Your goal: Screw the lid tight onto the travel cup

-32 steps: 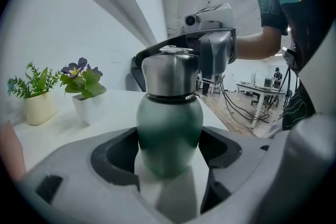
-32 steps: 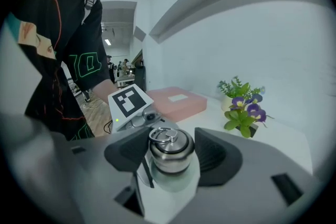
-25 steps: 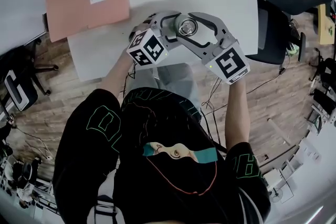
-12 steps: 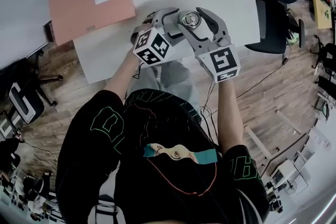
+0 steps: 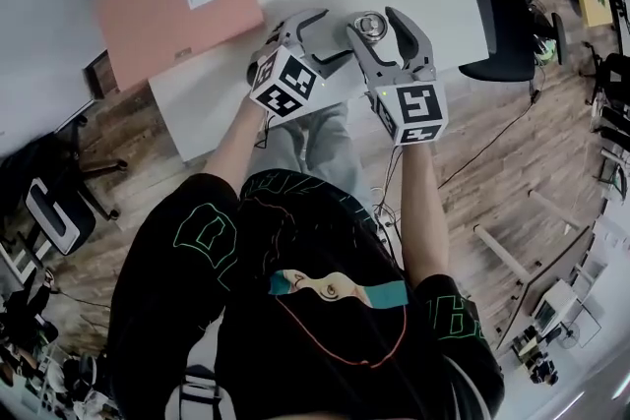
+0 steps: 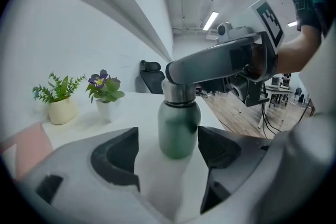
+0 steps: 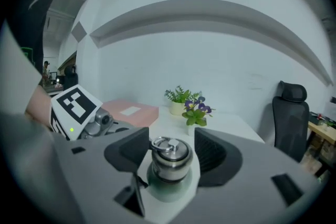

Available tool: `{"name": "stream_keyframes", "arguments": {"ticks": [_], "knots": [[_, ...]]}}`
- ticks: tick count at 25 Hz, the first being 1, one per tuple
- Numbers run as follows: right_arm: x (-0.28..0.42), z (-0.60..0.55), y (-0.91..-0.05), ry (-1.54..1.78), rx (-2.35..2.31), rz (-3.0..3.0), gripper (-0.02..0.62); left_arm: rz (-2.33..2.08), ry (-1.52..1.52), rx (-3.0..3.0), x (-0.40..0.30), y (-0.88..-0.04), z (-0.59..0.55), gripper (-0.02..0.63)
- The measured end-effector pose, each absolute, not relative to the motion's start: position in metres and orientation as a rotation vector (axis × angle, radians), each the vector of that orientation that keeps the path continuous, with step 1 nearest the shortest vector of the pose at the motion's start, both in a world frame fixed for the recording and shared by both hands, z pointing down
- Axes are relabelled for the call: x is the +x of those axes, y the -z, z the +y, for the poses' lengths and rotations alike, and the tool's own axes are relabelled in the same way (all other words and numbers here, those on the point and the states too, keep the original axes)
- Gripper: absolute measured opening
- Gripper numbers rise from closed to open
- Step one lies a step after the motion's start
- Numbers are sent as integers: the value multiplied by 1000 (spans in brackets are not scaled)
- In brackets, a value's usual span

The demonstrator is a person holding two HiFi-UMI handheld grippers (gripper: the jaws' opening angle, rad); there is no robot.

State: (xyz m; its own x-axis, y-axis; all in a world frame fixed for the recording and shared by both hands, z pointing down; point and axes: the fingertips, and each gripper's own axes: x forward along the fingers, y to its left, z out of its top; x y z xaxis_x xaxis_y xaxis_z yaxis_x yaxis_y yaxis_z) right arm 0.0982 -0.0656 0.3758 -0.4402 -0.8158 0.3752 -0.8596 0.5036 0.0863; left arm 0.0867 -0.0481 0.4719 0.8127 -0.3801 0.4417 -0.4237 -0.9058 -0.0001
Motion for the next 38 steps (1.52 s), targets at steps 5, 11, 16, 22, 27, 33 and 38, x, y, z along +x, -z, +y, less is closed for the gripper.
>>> {"name": "stream_keyframes", "arguments": {"ticks": [5, 11, 16, 22, 27, 33, 38], "knots": [[96, -65, -345, -161, 1453, -2459, 231, -747, -591, 2885, 58, -444, -60, 271], [89, -75, -315, -244, 1515, -2569, 88, -985, -446, 2878, 25, -391, -85, 177], [72, -82, -298, -217, 1506, -2598, 5, -1164, -304, 2885, 6, -341, -107, 113], [66, -79, -276, -166, 1479, -2613, 5, -1384, -52, 2822, -16, -270, -129, 2], [81, -84, -248, -221, 1555, -2668, 5, -1466, 154, 2754, -19, -222, -135, 0], [104, -95, -215, -122, 1660, -2626, 3, -1475, 227, 2766, 2, -182, -134, 3], [130, -107, -191, -67, 1789, -2552, 5, -1526, 133, 2746, 12, -175, -137, 2]]}}
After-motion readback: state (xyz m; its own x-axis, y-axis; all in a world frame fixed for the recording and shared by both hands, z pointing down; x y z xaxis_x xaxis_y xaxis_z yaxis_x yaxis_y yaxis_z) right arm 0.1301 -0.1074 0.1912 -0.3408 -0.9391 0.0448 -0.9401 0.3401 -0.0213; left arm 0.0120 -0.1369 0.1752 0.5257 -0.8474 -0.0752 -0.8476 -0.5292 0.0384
